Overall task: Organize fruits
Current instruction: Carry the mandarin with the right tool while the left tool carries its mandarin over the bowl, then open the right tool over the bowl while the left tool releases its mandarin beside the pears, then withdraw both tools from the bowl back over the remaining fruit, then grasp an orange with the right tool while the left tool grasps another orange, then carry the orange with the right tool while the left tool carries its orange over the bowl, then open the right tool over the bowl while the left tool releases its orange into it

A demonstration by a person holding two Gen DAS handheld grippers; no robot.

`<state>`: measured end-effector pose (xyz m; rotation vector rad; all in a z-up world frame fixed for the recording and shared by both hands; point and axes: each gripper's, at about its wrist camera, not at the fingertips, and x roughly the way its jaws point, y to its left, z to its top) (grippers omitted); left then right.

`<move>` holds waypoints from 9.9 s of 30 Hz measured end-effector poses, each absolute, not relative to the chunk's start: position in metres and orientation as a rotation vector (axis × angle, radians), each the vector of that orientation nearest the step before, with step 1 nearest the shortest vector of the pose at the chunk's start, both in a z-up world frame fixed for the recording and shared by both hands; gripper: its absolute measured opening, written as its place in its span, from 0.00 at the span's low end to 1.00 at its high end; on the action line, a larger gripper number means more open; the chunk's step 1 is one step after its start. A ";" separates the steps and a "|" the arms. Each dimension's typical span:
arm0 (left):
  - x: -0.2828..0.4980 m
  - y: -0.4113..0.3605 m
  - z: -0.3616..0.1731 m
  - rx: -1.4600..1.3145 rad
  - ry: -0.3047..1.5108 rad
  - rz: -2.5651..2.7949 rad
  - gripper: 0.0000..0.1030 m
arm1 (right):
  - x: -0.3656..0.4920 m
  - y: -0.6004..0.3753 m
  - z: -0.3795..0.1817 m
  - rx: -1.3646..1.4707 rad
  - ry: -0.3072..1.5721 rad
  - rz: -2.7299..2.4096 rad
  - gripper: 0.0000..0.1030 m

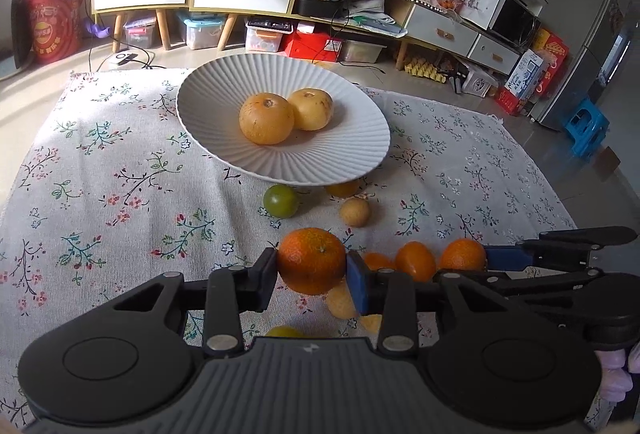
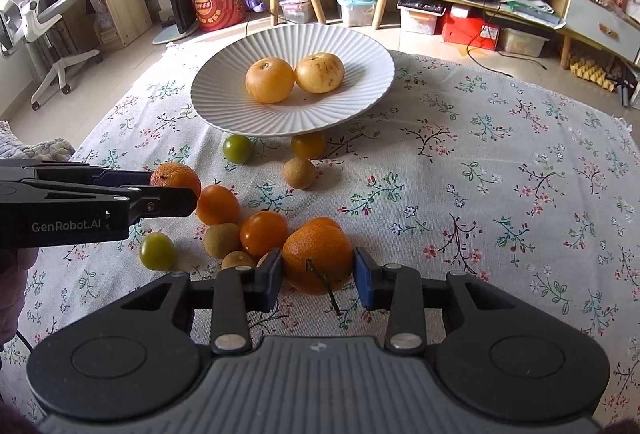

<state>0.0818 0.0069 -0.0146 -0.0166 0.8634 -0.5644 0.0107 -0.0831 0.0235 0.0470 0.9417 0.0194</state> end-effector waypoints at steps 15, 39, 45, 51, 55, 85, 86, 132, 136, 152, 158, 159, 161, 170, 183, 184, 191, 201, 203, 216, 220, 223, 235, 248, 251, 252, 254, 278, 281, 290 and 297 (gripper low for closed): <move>0.096 -0.006 -0.005 -0.047 0.778 -0.551 0.24 | 0.034 -0.104 0.046 0.131 0.849 -0.029 0.33; 0.138 -0.037 -0.025 0.104 0.713 -0.570 0.24 | 0.098 -0.125 0.037 0.266 0.791 0.048 0.33; 0.142 -0.039 -0.028 0.127 0.718 -0.586 0.24 | 0.110 -0.118 0.029 0.260 0.810 0.050 0.33; 0.145 -0.040 -0.029 0.121 0.722 -0.591 0.24 | 0.118 -0.113 0.024 0.240 0.836 0.052 0.33; 0.145 -0.038 -0.029 0.117 0.723 -0.590 0.24 | 0.123 -0.112 0.023 0.234 0.844 0.047 0.33; 0.129 -0.030 -0.019 0.144 0.717 -0.568 0.69 | 0.105 -0.114 0.034 0.258 0.812 0.040 0.62; 0.127 -0.029 -0.017 0.148 0.716 -0.566 0.71 | 0.102 -0.113 0.036 0.252 0.809 0.042 0.63; 0.056 0.012 -0.033 0.224 0.788 -0.554 0.90 | 0.009 -0.100 0.021 0.108 0.815 0.007 0.90; 0.057 0.016 -0.035 0.186 0.800 -0.563 0.88 | 0.002 -0.098 0.011 0.088 0.841 0.016 0.87; 0.082 0.002 -0.035 0.044 0.837 -0.591 0.35 | 0.006 -0.092 0.008 0.041 0.845 0.055 0.58; 0.087 -0.005 -0.037 0.025 0.867 -0.607 0.23 | 0.013 -0.098 0.009 0.092 0.863 0.077 0.44; 0.087 -0.005 -0.037 0.026 0.870 -0.606 0.23 | 0.013 -0.099 0.008 0.105 0.868 0.079 0.43; 0.088 -0.007 -0.038 0.030 0.877 -0.602 0.22 | 0.016 -0.103 0.008 0.146 0.880 0.083 0.39; 0.089 -0.012 -0.039 0.036 0.897 -0.598 0.22 | 0.023 -0.107 0.004 0.208 0.911 0.065 0.34; 0.090 -0.015 -0.042 0.040 0.908 -0.593 0.22 | 0.026 -0.101 0.003 0.175 0.914 0.067 0.30; 0.090 -0.016 -0.042 0.040 0.908 -0.592 0.22 | 0.027 -0.100 0.003 0.172 0.915 0.066 0.30; 0.089 -0.017 -0.042 0.052 0.900 -0.588 0.21 | 0.027 -0.101 0.002 0.170 0.916 0.064 0.29; 0.088 -0.016 -0.037 0.049 0.887 -0.592 0.20 | 0.026 -0.101 0.008 0.163 0.900 0.062 0.28; 0.088 -0.015 -0.035 0.046 0.881 -0.593 0.20 | 0.026 -0.102 0.012 0.164 0.888 0.061 0.28; 0.091 -0.007 -0.009 0.008 0.811 -0.597 0.20 | 0.038 -0.101 0.032 0.176 0.823 0.050 0.28; 0.101 -0.002 -0.003 -0.024 0.793 -0.564 0.20 | 0.045 -0.099 0.039 0.179 0.800 0.044 0.28; 0.108 0.002 0.000 -0.041 0.778 -0.532 0.20 | 0.050 -0.100 0.041 0.186 0.785 0.036 0.28; 0.134 0.003 0.007 -0.138 0.756 -0.462 0.20 | 0.066 -0.107 0.043 0.219 0.748 0.009 0.28; 0.198 -0.025 0.001 -0.145 0.741 -0.560 0.20 | 0.107 -0.124 0.039 0.230 0.729 0.007 0.28; 0.210 -0.029 -0.007 -0.138 0.763 -0.563 0.21 | 0.114 -0.126 0.034 0.214 0.736 0.015 0.28; 0.212 -0.030 -0.009 -0.132 0.767 -0.562 0.21 | 0.115 -0.126 0.032 0.212 0.739 0.018 0.28; 0.217 -0.031 -0.012 -0.109 0.786 -0.559 0.20 | 0.118 -0.127 0.029 0.210 0.743 0.026 0.28; 0.234 -0.028 -0.021 -0.115 0.881 -0.564 0.21 | 0.128 -0.131 0.025 0.204 0.749 0.063 0.29; 0.235 -0.029 -0.021 -0.109 0.881 -0.559 0.23 | 0.128 -0.131 0.027 0.203 0.744 0.060 0.30; 0.226 -0.028 -0.013 -0.104 0.851 -0.524 0.47 | 0.123 -0.132 0.033 0.203 0.742 0.040 0.37; 0.208 -0.029 -0.001 -0.047 0.809 -0.512 0.58 | 0.115 -0.131 0.042 0.202 0.749 0.022 0.48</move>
